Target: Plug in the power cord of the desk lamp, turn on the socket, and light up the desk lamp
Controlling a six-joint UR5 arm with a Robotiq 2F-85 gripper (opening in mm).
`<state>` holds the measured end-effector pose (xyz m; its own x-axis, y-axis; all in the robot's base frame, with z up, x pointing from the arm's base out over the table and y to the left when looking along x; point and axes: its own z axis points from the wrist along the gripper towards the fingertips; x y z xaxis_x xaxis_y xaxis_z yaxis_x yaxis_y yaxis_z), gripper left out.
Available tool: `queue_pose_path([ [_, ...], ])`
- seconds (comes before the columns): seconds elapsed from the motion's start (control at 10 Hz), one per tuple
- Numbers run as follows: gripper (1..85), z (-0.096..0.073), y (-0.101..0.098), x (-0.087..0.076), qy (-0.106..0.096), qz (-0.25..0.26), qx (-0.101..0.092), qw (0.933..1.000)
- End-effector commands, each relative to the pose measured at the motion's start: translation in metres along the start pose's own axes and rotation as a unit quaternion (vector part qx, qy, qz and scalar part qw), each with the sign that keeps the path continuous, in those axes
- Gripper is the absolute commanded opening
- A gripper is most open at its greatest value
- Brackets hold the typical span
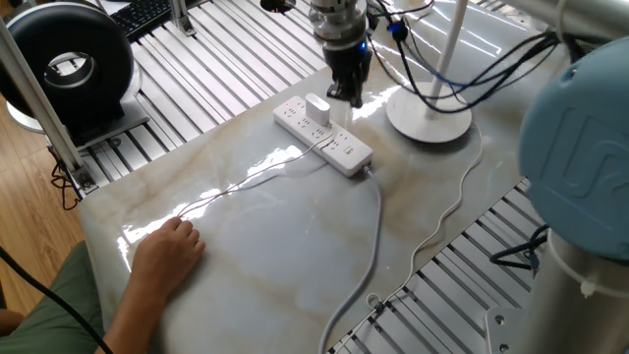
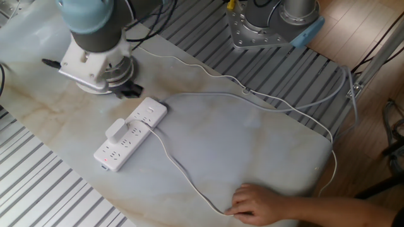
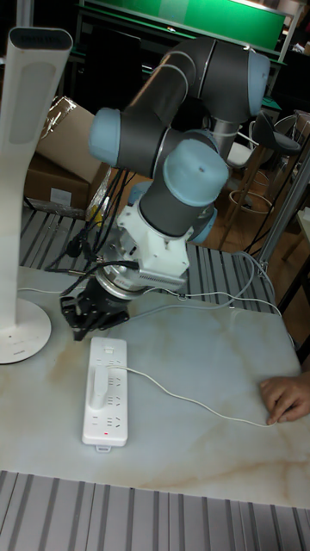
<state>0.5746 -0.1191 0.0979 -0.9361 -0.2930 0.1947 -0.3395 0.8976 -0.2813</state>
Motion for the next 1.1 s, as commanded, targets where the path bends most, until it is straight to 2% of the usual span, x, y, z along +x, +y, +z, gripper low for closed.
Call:
queue_pose_path([
  [0.0,1.0,0.017,-0.054,-0.004,-0.002,-0.014,0.085,0.9963],
  [0.1,1.0,0.028,-0.064,-0.003,-0.009,-0.025,0.102,0.9945],
  [0.2,1.0,0.039,-0.078,-0.004,-0.020,-0.043,0.127,0.9908],
  [0.4,1.0,0.048,-0.101,-0.007,-0.037,-0.066,0.174,0.9818],
  [0.5,1.0,0.059,-0.094,0.002,-0.032,-0.069,0.163,0.9837],
  [0.6,1.0,0.069,-0.096,0.016,-0.016,-0.077,0.166,0.9829],
  [0.7,1.0,0.080,-0.080,0.029,-0.001,-0.076,0.135,0.9880],
  [0.8,1.0,0.082,-0.085,0.037,0.009,-0.092,0.143,0.9855],
  [1.0,1.0,0.088,-0.087,0.042,0.015,-0.097,0.150,0.9837],
])
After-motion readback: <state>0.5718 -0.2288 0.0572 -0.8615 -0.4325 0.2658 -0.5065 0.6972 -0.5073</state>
